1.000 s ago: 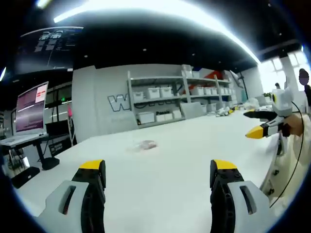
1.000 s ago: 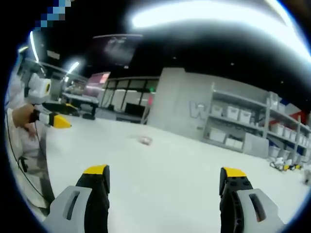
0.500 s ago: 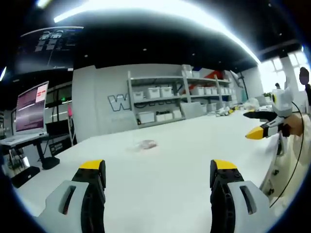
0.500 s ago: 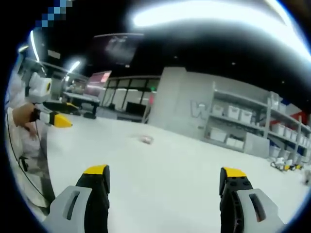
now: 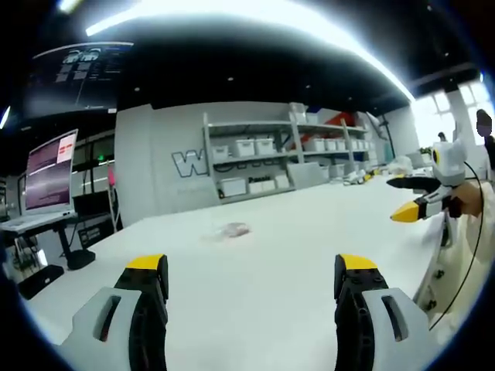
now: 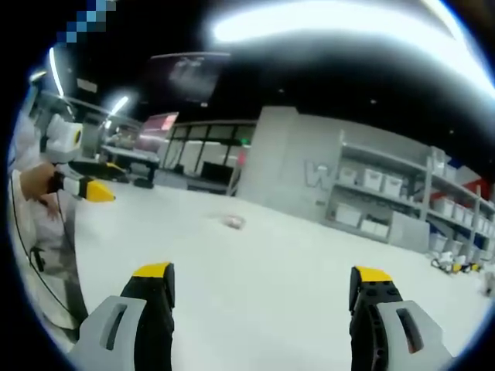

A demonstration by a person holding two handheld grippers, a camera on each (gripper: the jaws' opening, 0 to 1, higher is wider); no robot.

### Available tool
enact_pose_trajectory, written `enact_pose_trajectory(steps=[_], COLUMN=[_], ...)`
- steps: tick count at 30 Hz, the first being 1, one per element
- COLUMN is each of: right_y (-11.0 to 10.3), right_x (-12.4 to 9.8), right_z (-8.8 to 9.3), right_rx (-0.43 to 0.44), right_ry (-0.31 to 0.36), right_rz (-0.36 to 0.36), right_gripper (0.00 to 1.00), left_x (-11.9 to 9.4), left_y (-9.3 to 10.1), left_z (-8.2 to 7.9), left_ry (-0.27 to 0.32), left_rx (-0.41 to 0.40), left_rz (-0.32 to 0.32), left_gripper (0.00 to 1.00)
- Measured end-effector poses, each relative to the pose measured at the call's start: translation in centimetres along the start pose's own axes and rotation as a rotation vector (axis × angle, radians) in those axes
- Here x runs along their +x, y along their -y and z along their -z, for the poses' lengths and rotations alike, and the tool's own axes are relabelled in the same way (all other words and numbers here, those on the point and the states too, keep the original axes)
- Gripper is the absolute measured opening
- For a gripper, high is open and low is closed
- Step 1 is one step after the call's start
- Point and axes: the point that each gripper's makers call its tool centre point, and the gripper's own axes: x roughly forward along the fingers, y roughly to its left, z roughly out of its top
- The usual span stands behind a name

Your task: Open the resealable bag by pulling the two sides of the seal apart until the entire bag opening is separated and visibly accessible.

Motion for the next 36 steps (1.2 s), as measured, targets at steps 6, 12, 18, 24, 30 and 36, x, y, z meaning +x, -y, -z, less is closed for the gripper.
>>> enact_pose_trajectory(steps=[6, 12, 18, 24, 30, 36], right_y=[0.06, -0.02, -0.03, -0.11, -0.26, -0.30], right_x=[0.07, 0.19, 0.18, 0.31, 0.55, 0.61], right_z=[-0.11, -0.01, -0.04, -0.18, -0.23, -0.06], right_rx=[-0.004, -0.014, -0.017, -0.023, -0.029, -0.037], right_ry=[0.002, -0.003, -0.003, 0.000, 0.000, -0.006], right_rz=[0.000, -0.004, -0.005, -0.010, -0.018, -0.018], right_gripper=[0.95, 0.95, 0.95, 0.95, 0.95, 0.95], left_x=[0.00, -0.03, 0.01, 0.02, 0.00, 0.02], left_y=[-0.02, -0.10, -0.03, -0.04, -0.13, -0.14], left_z=[-0.08, -0.02, 0.05, 0.00, 0.20, 0.22], left_ry=[0.003, 0.001, -0.002, -0.001, -0.006, -0.007], left_rx=[0.003, 0.005, 0.008, 0.010, 0.010, 0.013], left_rz=[-0.001, -0.004, -0.003, -0.002, -0.005, -0.004], left_gripper=[0.88, 0.88, 0.88, 0.88, 0.88, 0.88])
